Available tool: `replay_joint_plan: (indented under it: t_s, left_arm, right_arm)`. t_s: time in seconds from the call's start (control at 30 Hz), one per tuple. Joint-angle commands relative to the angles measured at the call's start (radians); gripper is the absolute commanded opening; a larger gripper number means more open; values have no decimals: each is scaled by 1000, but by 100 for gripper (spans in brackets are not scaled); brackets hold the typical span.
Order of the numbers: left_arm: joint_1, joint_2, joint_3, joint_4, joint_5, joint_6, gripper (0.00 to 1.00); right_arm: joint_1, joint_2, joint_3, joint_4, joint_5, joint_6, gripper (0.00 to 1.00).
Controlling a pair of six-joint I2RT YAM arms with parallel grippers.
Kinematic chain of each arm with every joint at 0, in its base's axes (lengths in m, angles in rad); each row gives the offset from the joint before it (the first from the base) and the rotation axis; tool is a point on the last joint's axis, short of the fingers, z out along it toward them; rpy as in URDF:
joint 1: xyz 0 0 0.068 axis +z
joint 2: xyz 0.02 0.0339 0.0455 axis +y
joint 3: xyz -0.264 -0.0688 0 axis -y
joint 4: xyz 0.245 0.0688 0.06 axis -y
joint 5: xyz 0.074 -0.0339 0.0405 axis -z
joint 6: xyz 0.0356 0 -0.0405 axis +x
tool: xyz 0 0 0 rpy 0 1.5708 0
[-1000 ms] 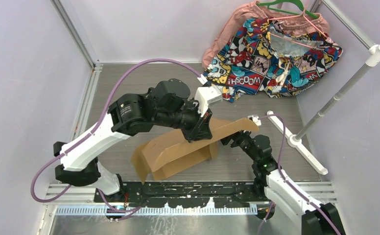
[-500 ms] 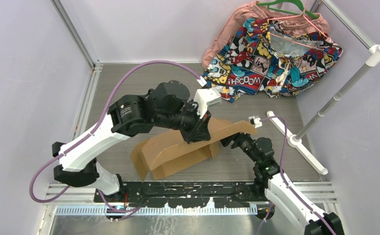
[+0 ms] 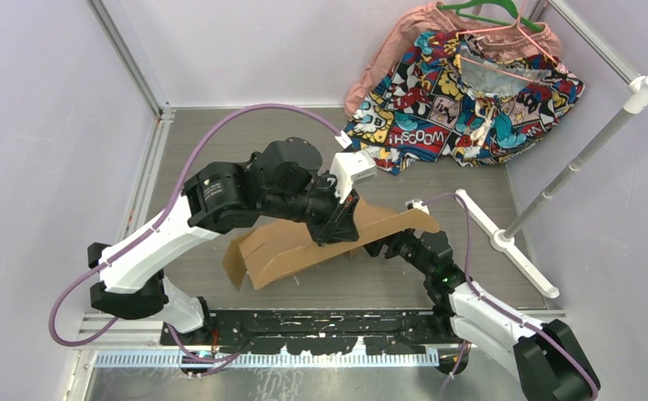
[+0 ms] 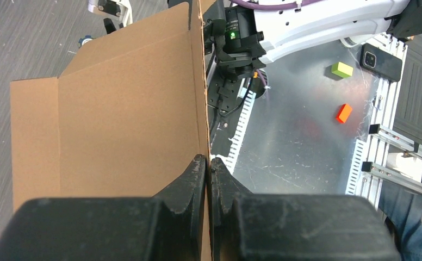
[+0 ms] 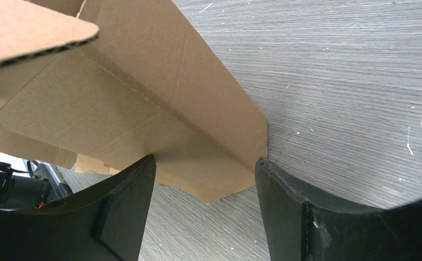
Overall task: Fold the paper box
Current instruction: Fold the paper box at the center of the board.
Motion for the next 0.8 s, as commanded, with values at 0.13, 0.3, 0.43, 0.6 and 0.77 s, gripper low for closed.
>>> replay_joint_plan:
  t_s: [0.13, 0.3, 0.43, 0.6, 0.77]
  left_arm:
    - [-6, -42, -6, 69, 32, 15, 8]
    - [-5, -47, -14, 68, 39, 9, 10]
    - [-3, -49, -14, 63, 53, 0, 12]
    - [2, -55, -20, 61, 64, -2, 12]
    - [16, -60, -25, 59, 78, -5, 13]
  right_arm:
    - [29, 66, 61, 135, 32, -83, 74]
    - [34, 167, 87, 239, 29, -130, 74]
    - [40, 253, 108, 328, 16, -155, 76]
    - [49, 333, 124, 447, -11, -161, 79]
    - [55, 364, 145, 489, -15, -171, 81]
